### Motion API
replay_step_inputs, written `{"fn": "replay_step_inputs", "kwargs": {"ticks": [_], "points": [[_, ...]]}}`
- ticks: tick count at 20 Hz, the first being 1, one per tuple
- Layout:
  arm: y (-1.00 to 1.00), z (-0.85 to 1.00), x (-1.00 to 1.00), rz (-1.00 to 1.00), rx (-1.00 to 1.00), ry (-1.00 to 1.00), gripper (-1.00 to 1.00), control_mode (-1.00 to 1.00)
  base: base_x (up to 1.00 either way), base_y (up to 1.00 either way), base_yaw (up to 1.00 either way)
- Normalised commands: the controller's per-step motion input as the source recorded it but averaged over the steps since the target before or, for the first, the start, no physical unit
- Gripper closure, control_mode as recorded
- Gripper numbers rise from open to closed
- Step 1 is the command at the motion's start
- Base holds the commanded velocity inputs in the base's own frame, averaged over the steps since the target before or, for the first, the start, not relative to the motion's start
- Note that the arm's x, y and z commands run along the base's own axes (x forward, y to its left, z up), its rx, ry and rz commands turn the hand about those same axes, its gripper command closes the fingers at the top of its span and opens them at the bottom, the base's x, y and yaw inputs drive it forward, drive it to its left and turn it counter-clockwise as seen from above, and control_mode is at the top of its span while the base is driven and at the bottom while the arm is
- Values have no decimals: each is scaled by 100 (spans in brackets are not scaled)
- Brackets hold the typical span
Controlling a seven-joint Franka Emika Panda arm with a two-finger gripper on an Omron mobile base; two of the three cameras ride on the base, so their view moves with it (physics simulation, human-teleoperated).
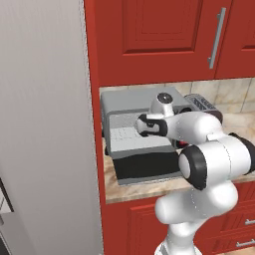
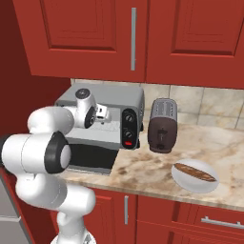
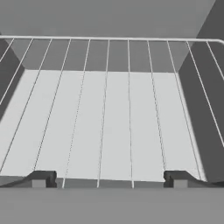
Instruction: Pull the toaster oven rack outwards. Pick up the baguette from the plate and place it on the toaster oven rack. Close the toaster oven door fully and set the temperature to the lowest setting.
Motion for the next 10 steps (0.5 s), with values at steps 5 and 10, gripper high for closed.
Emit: {"fn": "replay_step_inputs", "kwargs": {"ticks": [5, 10], "points": [[-11, -45, -71, 0, 0, 18, -100, -100, 0, 0, 0], [-13, -44, -77, 0, 0, 16, -100, -100, 0, 0, 0]]}}
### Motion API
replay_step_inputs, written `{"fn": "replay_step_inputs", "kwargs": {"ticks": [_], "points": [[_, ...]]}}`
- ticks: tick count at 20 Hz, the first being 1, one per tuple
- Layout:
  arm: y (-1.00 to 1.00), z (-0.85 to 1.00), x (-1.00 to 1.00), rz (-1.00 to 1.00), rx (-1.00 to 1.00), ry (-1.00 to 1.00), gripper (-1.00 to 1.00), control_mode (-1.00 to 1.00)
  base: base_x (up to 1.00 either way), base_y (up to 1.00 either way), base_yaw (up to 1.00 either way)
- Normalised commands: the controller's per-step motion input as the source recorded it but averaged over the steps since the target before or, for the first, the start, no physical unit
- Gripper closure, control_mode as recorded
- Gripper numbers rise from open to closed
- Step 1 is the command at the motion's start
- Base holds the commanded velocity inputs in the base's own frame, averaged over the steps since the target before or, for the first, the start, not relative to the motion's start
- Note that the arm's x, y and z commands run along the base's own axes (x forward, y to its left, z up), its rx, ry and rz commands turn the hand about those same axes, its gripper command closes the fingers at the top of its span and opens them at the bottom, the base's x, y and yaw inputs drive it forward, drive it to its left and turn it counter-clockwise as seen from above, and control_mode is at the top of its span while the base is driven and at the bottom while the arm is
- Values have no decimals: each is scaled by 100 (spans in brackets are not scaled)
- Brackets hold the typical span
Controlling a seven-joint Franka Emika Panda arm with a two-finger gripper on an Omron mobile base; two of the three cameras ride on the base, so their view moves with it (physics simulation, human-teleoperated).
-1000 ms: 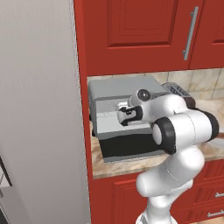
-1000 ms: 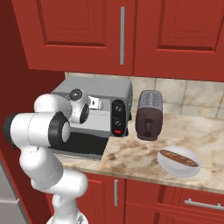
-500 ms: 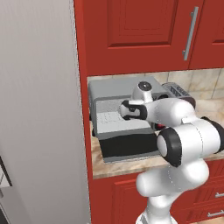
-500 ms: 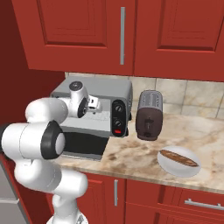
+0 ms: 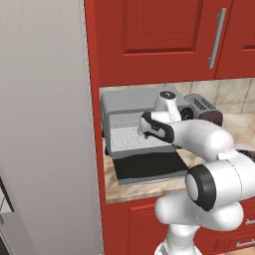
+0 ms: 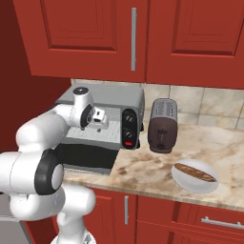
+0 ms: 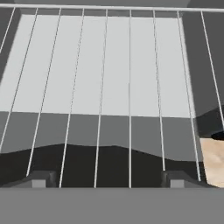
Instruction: Pull the toaster oven rack outwards. Pick up the baguette from the plate and place it on the toaster oven rack. Close the toaster oven door fully and set the temperature to the lowest setting.
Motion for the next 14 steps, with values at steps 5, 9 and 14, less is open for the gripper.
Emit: {"fn": "replay_step_inputs", "kwargs": {"ticks": [5, 9, 14], "points": [[-14, -38, -70, 0, 0, 16, -100, -100, 0, 0, 0], [-17, -27, -62, 0, -1, 14, -100, -100, 0, 0, 0], [-13, 0, -20, 0, 0, 2, -100, -100, 0, 0, 0]]}}
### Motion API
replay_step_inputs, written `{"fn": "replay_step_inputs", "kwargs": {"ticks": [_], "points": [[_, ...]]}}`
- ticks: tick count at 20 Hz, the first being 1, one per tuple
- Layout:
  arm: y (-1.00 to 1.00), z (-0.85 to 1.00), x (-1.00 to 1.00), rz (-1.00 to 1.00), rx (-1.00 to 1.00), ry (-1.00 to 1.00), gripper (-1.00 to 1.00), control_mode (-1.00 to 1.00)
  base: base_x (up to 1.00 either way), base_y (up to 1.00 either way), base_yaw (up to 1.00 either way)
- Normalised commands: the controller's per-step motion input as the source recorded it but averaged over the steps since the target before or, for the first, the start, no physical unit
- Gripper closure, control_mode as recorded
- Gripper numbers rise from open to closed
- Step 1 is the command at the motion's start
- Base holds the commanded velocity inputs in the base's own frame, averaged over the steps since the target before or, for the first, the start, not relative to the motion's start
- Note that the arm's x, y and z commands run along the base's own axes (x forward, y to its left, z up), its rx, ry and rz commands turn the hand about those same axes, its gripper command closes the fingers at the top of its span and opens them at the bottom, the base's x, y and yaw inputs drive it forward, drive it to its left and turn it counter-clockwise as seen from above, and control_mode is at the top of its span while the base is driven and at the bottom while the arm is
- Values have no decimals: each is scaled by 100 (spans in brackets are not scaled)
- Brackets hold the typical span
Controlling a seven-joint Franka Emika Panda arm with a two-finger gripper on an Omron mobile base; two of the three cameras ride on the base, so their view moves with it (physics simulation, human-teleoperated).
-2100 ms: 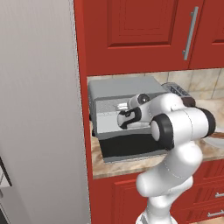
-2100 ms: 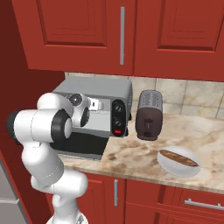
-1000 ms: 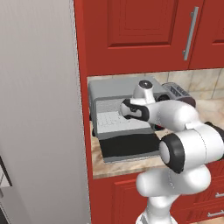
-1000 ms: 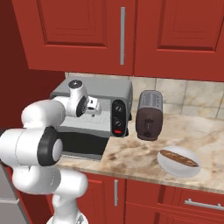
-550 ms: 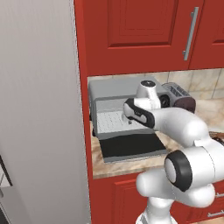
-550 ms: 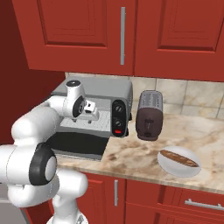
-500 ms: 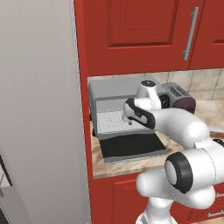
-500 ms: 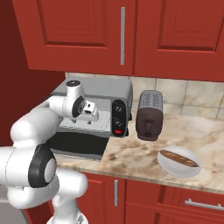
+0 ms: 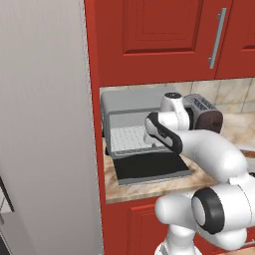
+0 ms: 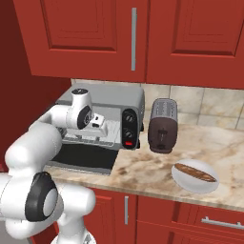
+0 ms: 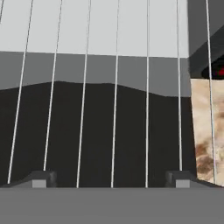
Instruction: Pull the toaster oven rack outwards. Pick up the baguette from the plate and place it on the toaster oven rack. Close the toaster oven door fully and set the temperature to the lowest setting.
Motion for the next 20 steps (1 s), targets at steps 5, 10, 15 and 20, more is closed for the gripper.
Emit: {"fn": "replay_step_inputs", "kwargs": {"ticks": [5, 10, 15, 20], "points": [[-33, 23, -26, 0, 0, 0, -100, -100, 0, 0, 0], [-65, 39, -30, -3, 0, 0, -100, -100, 0, 0, 0], [-97, 13, 3, -11, 0, 9, -100, -100, 0, 0, 0], [-99, 0, 15, -14, 0, 12, -100, -100, 0, 0, 0]]}}
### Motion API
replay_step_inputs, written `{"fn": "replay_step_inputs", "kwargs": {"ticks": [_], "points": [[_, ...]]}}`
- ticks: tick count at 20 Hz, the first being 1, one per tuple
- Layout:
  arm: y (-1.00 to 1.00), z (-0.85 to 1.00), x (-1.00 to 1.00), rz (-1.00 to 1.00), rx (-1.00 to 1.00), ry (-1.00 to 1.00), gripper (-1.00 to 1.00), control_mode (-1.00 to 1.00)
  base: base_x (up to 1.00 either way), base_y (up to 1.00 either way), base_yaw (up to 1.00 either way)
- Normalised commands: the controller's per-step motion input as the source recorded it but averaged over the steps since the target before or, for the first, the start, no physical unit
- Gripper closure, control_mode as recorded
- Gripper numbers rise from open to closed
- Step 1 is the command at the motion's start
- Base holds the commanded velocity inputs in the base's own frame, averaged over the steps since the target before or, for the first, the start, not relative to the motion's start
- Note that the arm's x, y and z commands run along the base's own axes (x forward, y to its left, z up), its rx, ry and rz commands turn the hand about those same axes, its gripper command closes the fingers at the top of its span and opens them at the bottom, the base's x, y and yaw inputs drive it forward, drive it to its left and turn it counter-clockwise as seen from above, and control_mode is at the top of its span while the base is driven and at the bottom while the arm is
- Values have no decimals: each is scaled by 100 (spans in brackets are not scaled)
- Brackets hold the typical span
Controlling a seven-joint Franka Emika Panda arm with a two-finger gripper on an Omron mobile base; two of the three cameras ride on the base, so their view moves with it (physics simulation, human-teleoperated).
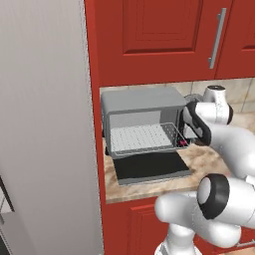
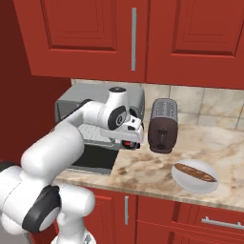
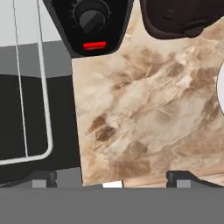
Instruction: Pull the toaster oven rack outwards. Pick up the baguette from the plate and place it on the toaster oven rack. Close the toaster oven door fully and set the temperature to the lowest setting.
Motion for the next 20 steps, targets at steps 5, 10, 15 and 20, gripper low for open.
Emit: {"fn": "replay_step_inputs", "kwargs": {"ticks": [5, 10, 15, 20], "points": [[-97, 0, 0, -20, -2, 0, -100, -100, 0, 0, 0], [-100, 3, 4, -12, -4, 3, -100, -100, 0, 0, 0], [-100, 3, 10, -2, -1, 6, -100, -100, 0, 0, 0], [-80, 0, 0, 0, -2, 6, -100, -100, 0, 0, 0]]}}
